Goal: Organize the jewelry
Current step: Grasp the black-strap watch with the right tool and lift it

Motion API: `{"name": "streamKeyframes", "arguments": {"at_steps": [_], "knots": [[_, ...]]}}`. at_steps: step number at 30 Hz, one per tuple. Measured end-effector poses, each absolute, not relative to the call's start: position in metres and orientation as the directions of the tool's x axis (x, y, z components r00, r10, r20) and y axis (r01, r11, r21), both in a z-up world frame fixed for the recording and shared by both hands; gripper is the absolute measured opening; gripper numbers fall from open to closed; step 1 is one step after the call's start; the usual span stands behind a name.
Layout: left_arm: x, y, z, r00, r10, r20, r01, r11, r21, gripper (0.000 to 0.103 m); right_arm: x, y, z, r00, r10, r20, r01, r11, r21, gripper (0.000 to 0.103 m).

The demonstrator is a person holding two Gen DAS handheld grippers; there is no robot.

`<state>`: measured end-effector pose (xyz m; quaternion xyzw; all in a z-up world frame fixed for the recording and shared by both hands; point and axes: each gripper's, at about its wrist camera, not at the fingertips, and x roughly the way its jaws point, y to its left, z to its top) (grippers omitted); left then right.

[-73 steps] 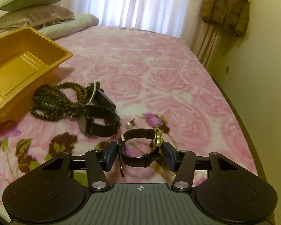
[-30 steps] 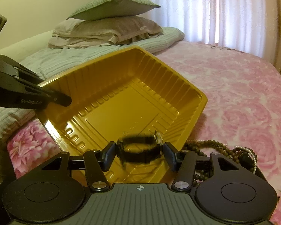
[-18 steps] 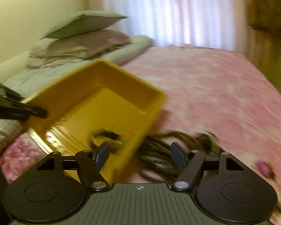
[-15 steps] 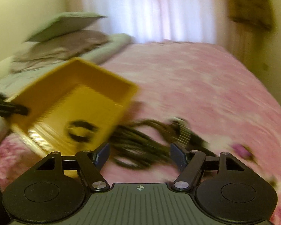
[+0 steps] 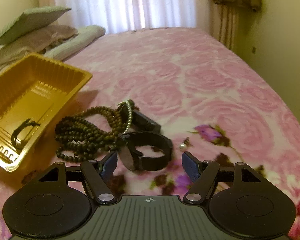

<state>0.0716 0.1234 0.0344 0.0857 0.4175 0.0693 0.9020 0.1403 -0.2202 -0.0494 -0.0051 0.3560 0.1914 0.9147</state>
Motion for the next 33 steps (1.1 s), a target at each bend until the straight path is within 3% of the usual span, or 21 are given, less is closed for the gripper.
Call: {"name": "streamKeyframes", "arguments": {"at_steps": [7, 11, 14, 27, 33], "knots": [[0.072, 0.124, 0.035, 0.642, 0.196, -0.741, -0.053, 0.976, 0.213, 0.002, 0.147, -0.212, -0.054, 0.682, 0.332, -0.652, -0.336, 0.934, 0.124, 0.07], [0.072, 0.124, 0.035, 0.642, 0.196, -0.741, -0.054, 0.976, 0.212, 0.002, 0.142, -0.211, -0.052, 0.687, 0.329, -0.648, -0.348, 0.932, 0.105, 0.046], [0.072, 0.124, 0.035, 0.643, 0.196, -0.741, -0.053, 0.976, 0.212, 0.002, 0.138, -0.209, -0.05, 0.689, 0.325, -0.647, -0.352, 0.931, 0.093, 0.036], [0.072, 0.128, 0.035, 0.642, 0.192, -0.742, -0.056, 0.977, 0.204, 0.003, 0.127, -0.214, -0.033, 0.724, 0.319, -0.611, -0.334, 0.938, 0.094, 0.031], [0.072, 0.127, 0.035, 0.643, 0.193, -0.741, -0.056, 0.977, 0.206, 0.003, 0.126, -0.198, -0.01, 0.709, 0.406, -0.576, -0.403, 0.904, 0.14, 0.031]]}}
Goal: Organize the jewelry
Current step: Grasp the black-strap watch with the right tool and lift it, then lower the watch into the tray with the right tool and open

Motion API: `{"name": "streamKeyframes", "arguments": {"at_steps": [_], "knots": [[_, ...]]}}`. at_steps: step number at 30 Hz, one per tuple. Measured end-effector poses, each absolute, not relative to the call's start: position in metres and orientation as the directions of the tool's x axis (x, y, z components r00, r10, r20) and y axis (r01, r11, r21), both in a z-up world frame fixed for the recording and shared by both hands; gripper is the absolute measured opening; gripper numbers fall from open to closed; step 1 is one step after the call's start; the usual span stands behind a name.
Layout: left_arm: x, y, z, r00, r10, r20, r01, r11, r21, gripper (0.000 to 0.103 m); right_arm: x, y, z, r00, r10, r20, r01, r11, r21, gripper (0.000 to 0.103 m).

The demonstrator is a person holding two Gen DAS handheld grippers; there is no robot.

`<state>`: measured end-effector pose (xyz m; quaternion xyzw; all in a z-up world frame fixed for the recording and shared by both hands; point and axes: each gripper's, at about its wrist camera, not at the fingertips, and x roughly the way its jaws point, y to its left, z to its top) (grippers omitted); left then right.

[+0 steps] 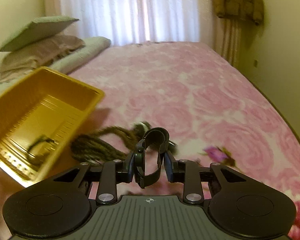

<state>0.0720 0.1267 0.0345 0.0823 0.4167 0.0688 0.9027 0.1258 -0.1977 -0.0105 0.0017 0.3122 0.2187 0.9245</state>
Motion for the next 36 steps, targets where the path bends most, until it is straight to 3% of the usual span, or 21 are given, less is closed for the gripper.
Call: {"name": "streamKeyframes", "arguments": {"at_steps": [9, 21, 22, 25, 31, 36], "knots": [[0.072, 0.126, 0.033, 0.646, 0.193, -0.738, -0.051, 0.976, 0.211, 0.003, 0.118, -0.132, 0.009, 0.537, 0.648, -0.54, -0.616, 0.739, 0.273, 0.031], [0.072, 0.126, 0.032, 0.647, 0.195, -0.737, -0.051, 0.976, 0.213, 0.003, 0.123, -0.093, -0.012, 0.47, 0.662, -0.584, -0.636, 0.712, 0.297, 0.031], [0.072, 0.125, 0.032, 0.647, 0.195, -0.737, -0.051, 0.976, 0.212, 0.003, 0.125, -0.092, -0.013, 0.456, 0.68, -0.574, -0.642, 0.698, 0.318, 0.035], [0.072, 0.124, 0.032, 0.646, 0.195, -0.738, -0.052, 0.976, 0.213, 0.002, 0.119, -0.098, -0.009, 0.457, 0.708, -0.539, -0.655, 0.677, 0.334, 0.064], [0.071, 0.124, 0.029, 0.647, 0.197, -0.736, -0.054, 0.975, 0.213, 0.002, 0.113, -0.129, -0.007, 0.533, 0.658, -0.532, -0.594, 0.739, 0.319, 0.066], [0.071, 0.124, 0.029, 0.648, 0.196, -0.735, -0.057, 0.976, 0.211, 0.002, 0.111, -0.174, -0.018, 0.635, 0.525, -0.566, -0.468, 0.845, 0.259, 0.066]]}}
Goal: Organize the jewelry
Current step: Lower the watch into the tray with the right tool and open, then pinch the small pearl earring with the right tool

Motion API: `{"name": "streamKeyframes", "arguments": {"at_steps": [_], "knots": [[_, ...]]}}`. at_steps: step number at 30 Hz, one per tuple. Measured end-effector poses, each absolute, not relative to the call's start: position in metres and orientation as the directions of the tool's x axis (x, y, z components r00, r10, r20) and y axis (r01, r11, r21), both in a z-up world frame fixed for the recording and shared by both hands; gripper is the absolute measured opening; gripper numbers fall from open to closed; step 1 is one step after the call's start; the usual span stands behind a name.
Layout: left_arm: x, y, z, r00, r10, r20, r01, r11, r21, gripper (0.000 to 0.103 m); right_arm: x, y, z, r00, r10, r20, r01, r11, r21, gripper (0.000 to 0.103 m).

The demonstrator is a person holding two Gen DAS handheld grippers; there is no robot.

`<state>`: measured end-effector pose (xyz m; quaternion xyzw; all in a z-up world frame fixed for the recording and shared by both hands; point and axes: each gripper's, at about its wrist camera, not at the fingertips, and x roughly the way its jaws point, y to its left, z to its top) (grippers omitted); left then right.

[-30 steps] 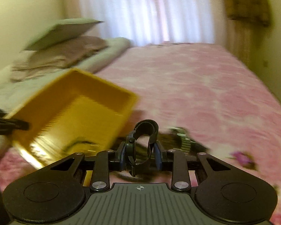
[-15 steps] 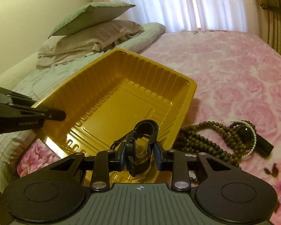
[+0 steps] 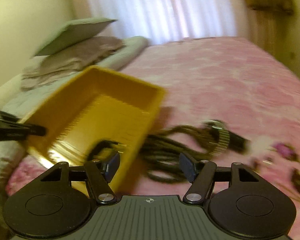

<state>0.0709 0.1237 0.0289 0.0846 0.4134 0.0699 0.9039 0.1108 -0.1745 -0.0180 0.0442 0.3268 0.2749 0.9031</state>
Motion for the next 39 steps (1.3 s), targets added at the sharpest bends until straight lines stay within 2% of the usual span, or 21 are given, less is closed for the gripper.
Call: {"name": "streamKeyframes", "arguments": {"at_steps": [6, 10, 14, 21, 26, 34, 39], "knots": [[0.071, 0.124, 0.03, 0.652, 0.194, -0.733, -0.06, 0.977, 0.205, 0.002, 0.131, -0.23, -0.033, 0.722, 0.31, -0.618, -0.27, 0.949, 0.16, 0.066], [0.07, 0.124, 0.03, 0.652, 0.196, -0.733, -0.061, 0.976, 0.207, 0.002, 0.147, -0.245, -0.04, 0.733, 0.261, -0.628, -0.242, 0.963, 0.118, 0.065], [0.071, 0.124, 0.031, 0.651, 0.195, -0.734, -0.062, 0.977, 0.205, 0.002, 0.156, -0.243, -0.049, 0.73, 0.246, -0.638, -0.275, 0.96, 0.055, 0.045], [0.07, 0.123, 0.031, 0.651, 0.198, -0.733, -0.061, 0.976, 0.209, 0.002, 0.156, -0.237, -0.057, 0.734, 0.225, -0.641, -0.3, 0.954, -0.009, 0.027], [0.071, 0.123, 0.032, 0.651, 0.2, -0.732, -0.056, 0.975, 0.217, 0.002, 0.153, -0.234, -0.058, 0.738, 0.215, -0.64, -0.305, 0.952, -0.032, 0.008], [0.071, 0.123, 0.032, 0.652, 0.201, -0.731, -0.056, 0.974, 0.218, 0.002, 0.145, -0.23, -0.047, 0.76, 0.219, -0.612, -0.314, 0.948, -0.051, 0.008], [0.071, 0.124, 0.031, 0.653, 0.2, -0.73, -0.055, 0.974, 0.218, 0.002, 0.134, -0.21, -0.02, 0.758, 0.322, -0.567, -0.391, 0.92, 0.001, 0.008]]}}
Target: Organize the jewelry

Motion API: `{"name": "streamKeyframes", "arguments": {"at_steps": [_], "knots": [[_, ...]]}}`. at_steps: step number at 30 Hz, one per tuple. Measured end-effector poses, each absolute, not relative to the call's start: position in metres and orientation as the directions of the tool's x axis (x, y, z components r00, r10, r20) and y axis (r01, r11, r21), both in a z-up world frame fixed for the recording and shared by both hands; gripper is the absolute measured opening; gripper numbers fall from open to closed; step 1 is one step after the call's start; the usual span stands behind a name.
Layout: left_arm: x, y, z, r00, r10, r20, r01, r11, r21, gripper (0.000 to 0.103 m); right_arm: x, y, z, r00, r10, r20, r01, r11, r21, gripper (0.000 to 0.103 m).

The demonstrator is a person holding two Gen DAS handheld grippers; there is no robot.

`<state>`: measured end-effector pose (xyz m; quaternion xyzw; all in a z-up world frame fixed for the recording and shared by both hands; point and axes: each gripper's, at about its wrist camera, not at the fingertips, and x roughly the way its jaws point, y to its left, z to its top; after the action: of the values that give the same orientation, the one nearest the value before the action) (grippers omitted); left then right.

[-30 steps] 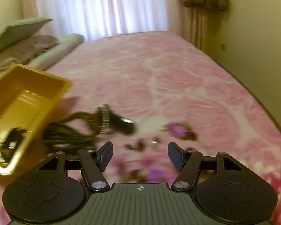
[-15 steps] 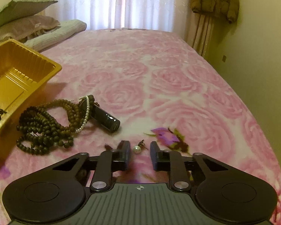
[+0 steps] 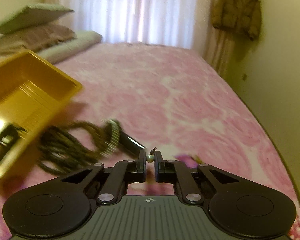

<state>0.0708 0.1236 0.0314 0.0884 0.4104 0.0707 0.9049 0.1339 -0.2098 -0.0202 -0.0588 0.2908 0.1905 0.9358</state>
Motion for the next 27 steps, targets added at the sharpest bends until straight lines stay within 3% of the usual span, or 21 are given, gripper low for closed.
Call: {"name": "streamKeyframes", "arguments": {"at_steps": [6, 9, 20, 24, 27], "knots": [[0.07, 0.125, 0.031, 0.658, 0.196, -0.727, -0.054, 0.975, 0.214, 0.003, 0.114, -0.161, 0.008, 0.635, 0.568, -0.523, -0.587, 0.795, 0.15, 0.008], [0.069, 0.124, 0.031, 0.658, 0.195, -0.728, -0.054, 0.976, 0.213, 0.003, 0.103, -0.131, 0.013, 0.569, 0.641, -0.515, -0.678, 0.72, 0.148, 0.008], [0.068, 0.124, 0.029, 0.663, 0.19, -0.725, -0.05, 0.977, 0.21, 0.003, 0.094, -0.092, -0.005, 0.498, 0.667, -0.555, -0.751, 0.651, 0.108, 0.008], [0.067, 0.124, 0.029, 0.663, 0.188, -0.725, -0.051, 0.977, 0.207, 0.003, 0.094, -0.1, -0.006, 0.462, 0.7, -0.544, -0.76, 0.629, 0.163, 0.009], [0.067, 0.124, 0.029, 0.662, 0.187, -0.726, -0.051, 0.977, 0.205, 0.003, 0.092, -0.111, -0.006, 0.503, 0.682, -0.531, -0.731, 0.663, 0.159, 0.033]]}}
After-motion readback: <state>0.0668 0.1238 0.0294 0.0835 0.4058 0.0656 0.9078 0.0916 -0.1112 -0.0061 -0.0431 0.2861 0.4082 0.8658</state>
